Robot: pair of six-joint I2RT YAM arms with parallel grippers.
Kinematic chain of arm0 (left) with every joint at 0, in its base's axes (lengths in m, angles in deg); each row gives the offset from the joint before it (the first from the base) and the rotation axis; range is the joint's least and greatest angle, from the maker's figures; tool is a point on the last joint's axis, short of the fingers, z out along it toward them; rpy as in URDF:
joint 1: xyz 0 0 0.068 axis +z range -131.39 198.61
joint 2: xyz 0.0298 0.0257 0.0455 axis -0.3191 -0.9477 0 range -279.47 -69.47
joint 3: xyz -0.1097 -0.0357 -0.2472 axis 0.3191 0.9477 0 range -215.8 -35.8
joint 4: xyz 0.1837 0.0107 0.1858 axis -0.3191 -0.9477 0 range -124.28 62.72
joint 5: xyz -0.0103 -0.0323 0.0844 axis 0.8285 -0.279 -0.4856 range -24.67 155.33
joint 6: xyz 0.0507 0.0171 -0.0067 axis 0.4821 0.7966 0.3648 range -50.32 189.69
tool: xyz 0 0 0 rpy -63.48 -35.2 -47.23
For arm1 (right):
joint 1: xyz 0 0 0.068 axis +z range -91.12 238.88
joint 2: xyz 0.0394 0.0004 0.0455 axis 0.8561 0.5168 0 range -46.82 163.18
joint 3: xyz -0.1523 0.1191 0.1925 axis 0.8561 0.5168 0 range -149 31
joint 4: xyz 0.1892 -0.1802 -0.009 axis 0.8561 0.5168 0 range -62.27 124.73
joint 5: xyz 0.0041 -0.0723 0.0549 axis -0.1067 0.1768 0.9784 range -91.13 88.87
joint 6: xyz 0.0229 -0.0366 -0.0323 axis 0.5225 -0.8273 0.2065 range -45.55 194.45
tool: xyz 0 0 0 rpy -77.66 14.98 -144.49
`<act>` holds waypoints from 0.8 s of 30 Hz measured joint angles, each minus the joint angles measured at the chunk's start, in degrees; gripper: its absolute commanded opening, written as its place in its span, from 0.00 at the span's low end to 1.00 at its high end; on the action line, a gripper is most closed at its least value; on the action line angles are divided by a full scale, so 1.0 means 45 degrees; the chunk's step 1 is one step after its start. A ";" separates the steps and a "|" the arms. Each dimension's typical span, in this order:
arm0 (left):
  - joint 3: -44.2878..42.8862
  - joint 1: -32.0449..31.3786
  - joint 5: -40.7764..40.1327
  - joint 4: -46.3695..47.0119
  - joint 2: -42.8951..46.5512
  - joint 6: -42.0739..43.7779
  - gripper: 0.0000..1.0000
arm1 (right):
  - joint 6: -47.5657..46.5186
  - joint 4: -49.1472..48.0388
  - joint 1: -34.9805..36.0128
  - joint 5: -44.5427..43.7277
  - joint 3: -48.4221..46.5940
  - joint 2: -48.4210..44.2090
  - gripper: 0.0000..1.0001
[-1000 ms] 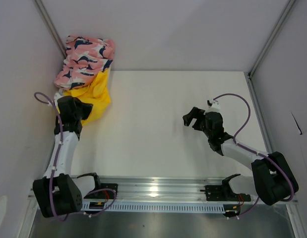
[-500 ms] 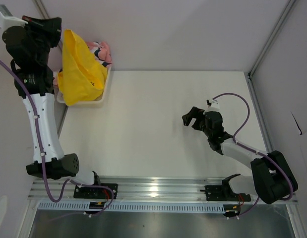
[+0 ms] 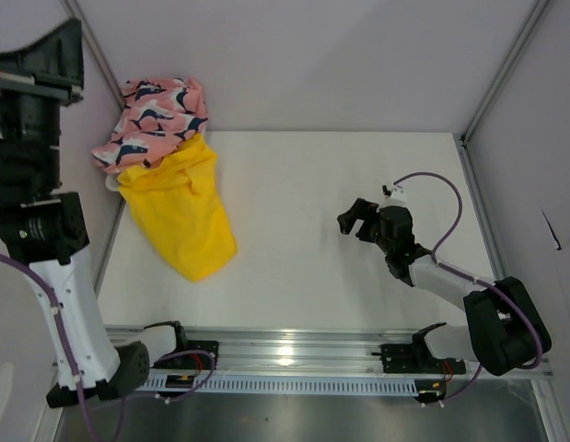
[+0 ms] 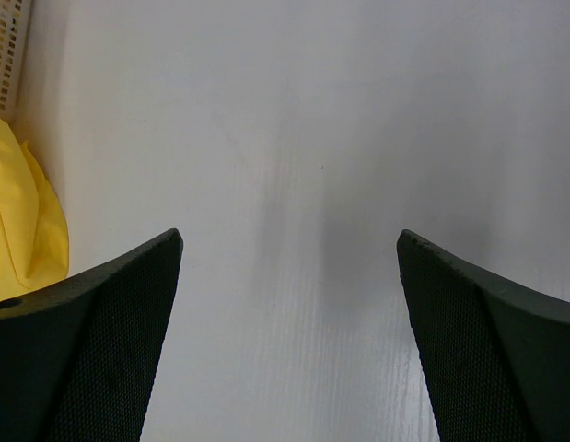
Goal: Fold and stack the shorts
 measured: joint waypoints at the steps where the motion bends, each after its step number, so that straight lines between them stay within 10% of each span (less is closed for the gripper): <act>1: 0.1326 0.0000 0.0005 0.0112 0.0724 -0.0049 0.17 | 0.0000 0.0000 0.0000 0.0024 0.0000 0.0000 0.99; 6: 0.8612 -0.0029 -0.0117 0.0296 0.3997 -0.0039 0.49 | 0.0000 0.0000 0.0000 0.0121 -0.0024 0.0019 0.99; 10: 1.3153 -0.0442 -0.0486 -0.0335 0.4473 0.0340 0.99 | 0.0000 -0.0005 -0.0005 0.0126 -0.0049 0.0019 0.99; 24: 1.6286 -0.5595 -0.5659 -0.3322 0.2817 0.3405 0.99 | 0.0000 0.0000 -0.0005 0.0223 -0.0092 0.0078 0.99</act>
